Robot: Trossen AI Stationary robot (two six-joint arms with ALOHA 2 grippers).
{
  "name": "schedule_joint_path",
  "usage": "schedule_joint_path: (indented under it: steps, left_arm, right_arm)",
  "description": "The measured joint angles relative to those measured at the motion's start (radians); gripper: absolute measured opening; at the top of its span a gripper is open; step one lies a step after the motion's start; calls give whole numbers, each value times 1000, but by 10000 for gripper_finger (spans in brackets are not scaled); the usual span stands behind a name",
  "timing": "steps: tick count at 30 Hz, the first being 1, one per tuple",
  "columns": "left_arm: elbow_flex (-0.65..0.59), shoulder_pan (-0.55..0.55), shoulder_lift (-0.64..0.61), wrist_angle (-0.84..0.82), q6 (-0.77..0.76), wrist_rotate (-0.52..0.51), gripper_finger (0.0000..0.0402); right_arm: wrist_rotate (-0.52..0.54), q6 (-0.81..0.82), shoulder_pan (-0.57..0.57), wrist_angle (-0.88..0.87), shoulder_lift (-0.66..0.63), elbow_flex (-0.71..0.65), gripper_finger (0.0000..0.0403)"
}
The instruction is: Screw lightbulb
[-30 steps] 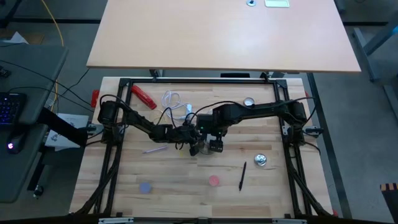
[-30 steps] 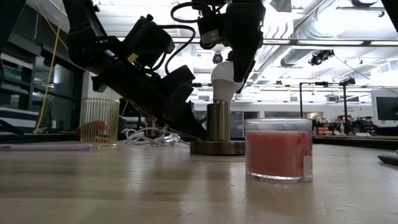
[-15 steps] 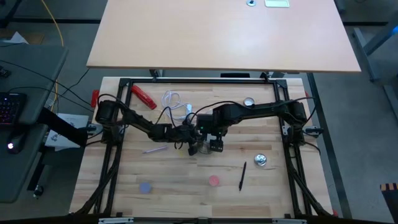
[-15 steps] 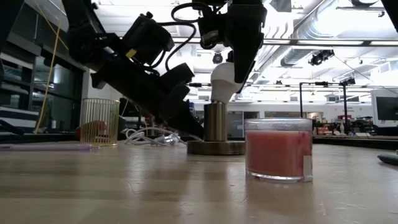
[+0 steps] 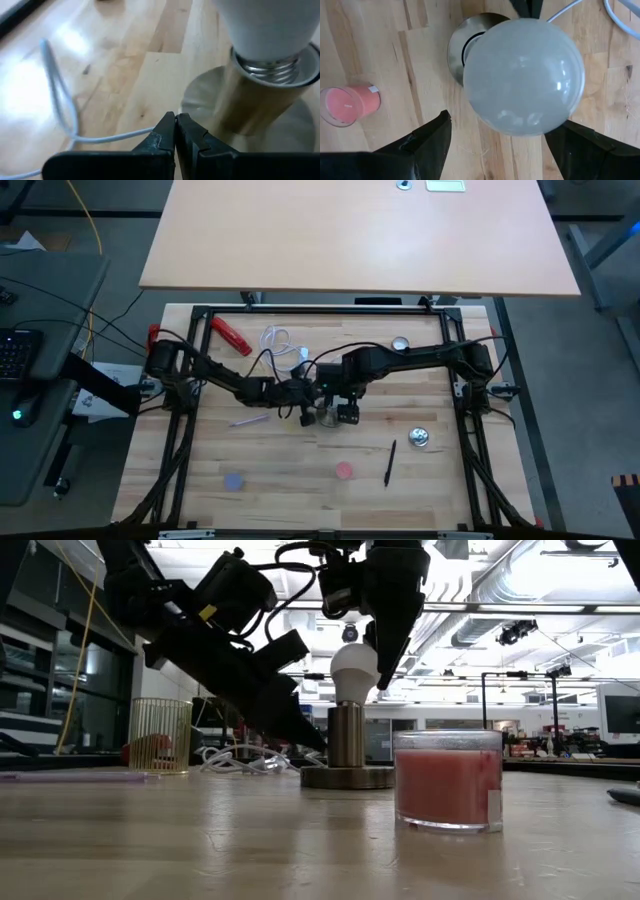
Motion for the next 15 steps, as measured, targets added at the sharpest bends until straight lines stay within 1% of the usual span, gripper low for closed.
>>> schedule_joint_path:
  steps: [5,10,13,15]
  left_arm:
    - [0,6,-37,-48,71,-76,0]
    - [0,36,-108,-88,130,-115,0]
    - [0,63,-163,-79,121,-107,0]
    - [0,81,-199,-59,100,-63,0]
  right_arm:
    - [0,-7,0,4,0,0,299]
    - [0,-7,0,4,0,0,299]
    - [0,-7,0,5,0,0,299]
    - [0,-7,0,4,0,0,299]
